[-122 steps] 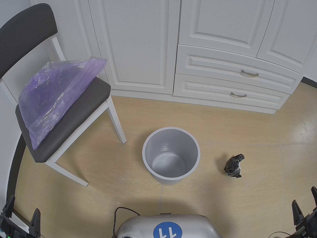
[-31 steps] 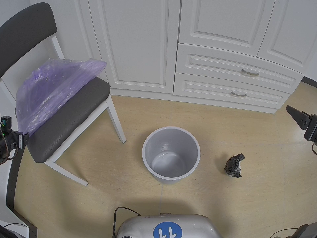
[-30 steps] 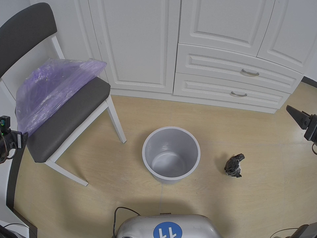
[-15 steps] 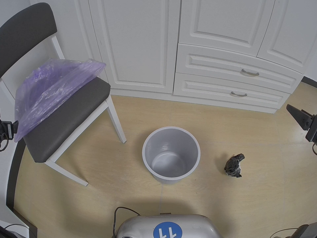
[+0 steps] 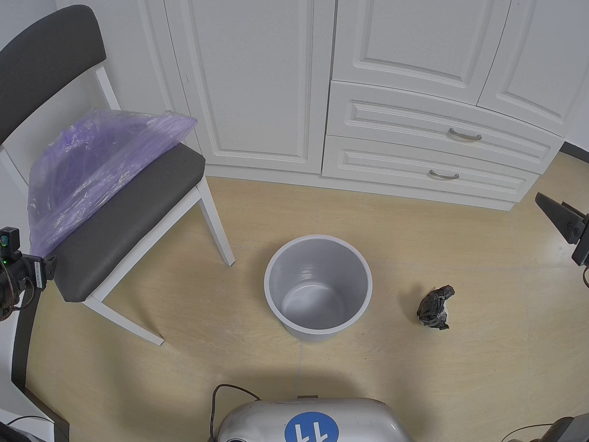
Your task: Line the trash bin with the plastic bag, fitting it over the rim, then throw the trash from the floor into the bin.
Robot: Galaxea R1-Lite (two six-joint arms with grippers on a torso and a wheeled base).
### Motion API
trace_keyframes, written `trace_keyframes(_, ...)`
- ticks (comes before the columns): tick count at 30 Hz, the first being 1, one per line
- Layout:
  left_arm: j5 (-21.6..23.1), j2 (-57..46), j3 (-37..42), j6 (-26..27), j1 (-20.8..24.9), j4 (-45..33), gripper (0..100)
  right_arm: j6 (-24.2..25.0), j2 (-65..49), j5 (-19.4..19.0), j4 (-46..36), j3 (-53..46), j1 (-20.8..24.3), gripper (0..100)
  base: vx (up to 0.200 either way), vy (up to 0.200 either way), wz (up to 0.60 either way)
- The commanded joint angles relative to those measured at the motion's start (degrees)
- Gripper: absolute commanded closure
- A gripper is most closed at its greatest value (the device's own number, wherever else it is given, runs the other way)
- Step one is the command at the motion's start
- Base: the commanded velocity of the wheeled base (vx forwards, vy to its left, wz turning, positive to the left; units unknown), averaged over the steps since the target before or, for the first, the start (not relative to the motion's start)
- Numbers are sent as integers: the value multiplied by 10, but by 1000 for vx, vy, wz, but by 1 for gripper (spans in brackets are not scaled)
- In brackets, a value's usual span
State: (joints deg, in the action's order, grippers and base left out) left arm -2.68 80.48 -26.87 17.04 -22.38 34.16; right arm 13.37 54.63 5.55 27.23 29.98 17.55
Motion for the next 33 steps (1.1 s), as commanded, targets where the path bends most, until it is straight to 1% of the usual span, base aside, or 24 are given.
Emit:
trace_keyframes(1,-1,2,0,0,2,0,0,0,-4,0,0,0,1,0,0,0,0)
trace_keyframes(12,0,28,-31,0,-30,0,0,0,-5,0,1,1,0,0,0,0,0)
trace_keyframes(22,-1,64,-45,1,-43,8,0,1,-12,0,0,4,-2,0,0,0,0)
trace_keyframes(27,-2,95,-46,0,-58,65,0,2,-12,0,1,4,-2,0,0,0,0)
trace_keyframes(33,-4,129,-34,0,-61,115,0,2,-18,-1,0,12,-7,0,0,0,0)
